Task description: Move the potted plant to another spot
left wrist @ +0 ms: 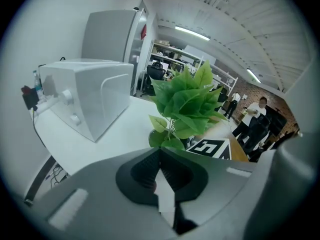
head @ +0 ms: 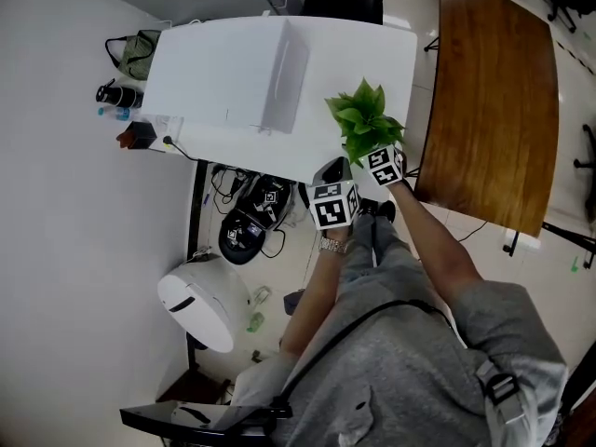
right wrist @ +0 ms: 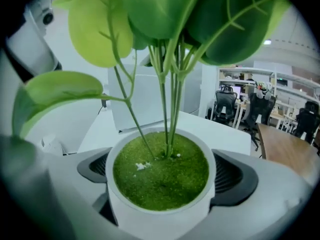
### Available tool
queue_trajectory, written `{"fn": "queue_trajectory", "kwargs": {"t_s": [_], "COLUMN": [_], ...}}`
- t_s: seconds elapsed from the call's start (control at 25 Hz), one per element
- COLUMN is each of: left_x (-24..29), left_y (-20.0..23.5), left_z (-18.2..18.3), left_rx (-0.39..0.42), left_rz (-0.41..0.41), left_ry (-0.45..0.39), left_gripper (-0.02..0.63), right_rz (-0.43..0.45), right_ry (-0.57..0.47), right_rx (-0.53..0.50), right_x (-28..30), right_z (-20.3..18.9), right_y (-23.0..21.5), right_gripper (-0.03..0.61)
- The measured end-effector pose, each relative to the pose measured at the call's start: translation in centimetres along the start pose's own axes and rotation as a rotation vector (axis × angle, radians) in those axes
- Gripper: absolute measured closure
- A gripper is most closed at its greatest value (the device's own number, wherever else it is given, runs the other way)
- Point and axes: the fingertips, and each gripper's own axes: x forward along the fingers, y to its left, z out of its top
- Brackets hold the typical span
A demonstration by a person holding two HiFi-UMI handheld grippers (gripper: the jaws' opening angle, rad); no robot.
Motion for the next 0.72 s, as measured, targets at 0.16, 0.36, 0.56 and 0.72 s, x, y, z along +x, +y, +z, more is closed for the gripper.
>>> {"fn": "queue_trajectory", "kwargs": {"t_s": [0.16,0.36,0.56,0.72], "left_x": [-0.2,-0.9,-2.2,-4.1], "left_y": [-1.7,-4.1,-7.1,-9.8], "left_z": [0.1,0.1,-0.1,0.0], "left_rx": [0.017,0.068,0.145,0.218], "left_rz": [-0.028,-0.062,-0.136,-0.236], "left_ry": [-0.007,-0.013,-0.022,-0.056], "left_gripper": [0.598,0.598,0.598,0.598], "right_rz": [0.017,-0.050,-0.168,-0.266], "right_ry": [-0.015,-0.056,-0.151,-0.230], "right_rx": [0.011,0.099,0.382,0.471], "right_x": [-1.9,-5.9,-15.4,-21.9], "right_z": [0.0,-0.2,-0.7,0.7], "right_y": [-0.2,-1.9,-3.3,-1.8], "right_gripper": [-0.005,-0.005,0.366,0.577]}}
